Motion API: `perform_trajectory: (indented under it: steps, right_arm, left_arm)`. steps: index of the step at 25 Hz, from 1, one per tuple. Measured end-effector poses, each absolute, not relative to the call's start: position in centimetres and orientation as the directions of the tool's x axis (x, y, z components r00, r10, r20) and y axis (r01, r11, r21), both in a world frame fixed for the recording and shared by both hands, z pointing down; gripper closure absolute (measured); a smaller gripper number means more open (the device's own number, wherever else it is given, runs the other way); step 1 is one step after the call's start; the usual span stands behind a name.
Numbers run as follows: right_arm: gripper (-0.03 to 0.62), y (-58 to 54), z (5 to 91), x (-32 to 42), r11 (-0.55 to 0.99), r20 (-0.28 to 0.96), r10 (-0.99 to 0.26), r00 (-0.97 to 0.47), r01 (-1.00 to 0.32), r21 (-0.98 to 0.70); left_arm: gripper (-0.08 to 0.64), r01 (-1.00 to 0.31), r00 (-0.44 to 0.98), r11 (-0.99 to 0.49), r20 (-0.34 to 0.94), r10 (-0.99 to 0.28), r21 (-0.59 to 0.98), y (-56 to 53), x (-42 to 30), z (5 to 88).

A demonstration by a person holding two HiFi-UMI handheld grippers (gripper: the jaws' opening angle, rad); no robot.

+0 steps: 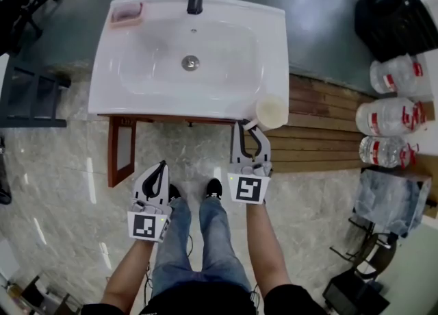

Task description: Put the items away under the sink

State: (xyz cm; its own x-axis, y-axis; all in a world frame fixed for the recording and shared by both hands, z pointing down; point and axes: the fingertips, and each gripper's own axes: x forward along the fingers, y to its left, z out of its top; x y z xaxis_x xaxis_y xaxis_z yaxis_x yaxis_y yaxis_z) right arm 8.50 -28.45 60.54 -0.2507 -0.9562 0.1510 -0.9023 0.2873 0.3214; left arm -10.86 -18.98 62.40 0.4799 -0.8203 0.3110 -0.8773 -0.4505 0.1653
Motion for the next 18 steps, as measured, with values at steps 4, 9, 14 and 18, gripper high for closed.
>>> perform_trajectory:
  steps: [4,9,14,18]
  right_arm:
    - [0.551,-26.2,58.8,5.5,0.373,0.152,-0.927,-0.343,-0.883,0.284]
    - [0.551,-22.3,57.4,1.0,0.507,0.222,-0.86,-0.459,-0.812,0.288]
    - [0.551,-18.3,58.2,-4.1,0.61,0.244,-0.79,-0.562,-0.762,0.219]
    - [0.551,-16.0,61.3,-7.5,0.665,0.252,-0.743,-0.62,-0.728,0.168]
  left_arm:
    - [0.554,-0.897,0.443,-0.417,0.322,-0.837,0.148,-18.2,-12.5,61.4]
    - [0.554,-0.916,0.4,-0.362,0.307,-0.864,0.173,-16.8,-14.5,59.4]
    - [0.554,-0.926,0.369,-0.324,0.276,-0.887,0.196,-15.6,-16.6,59.2]
    - [0.554,-0.935,0.337,-0.291,0.252,-0.907,0.203,-15.5,-18.3,61.7]
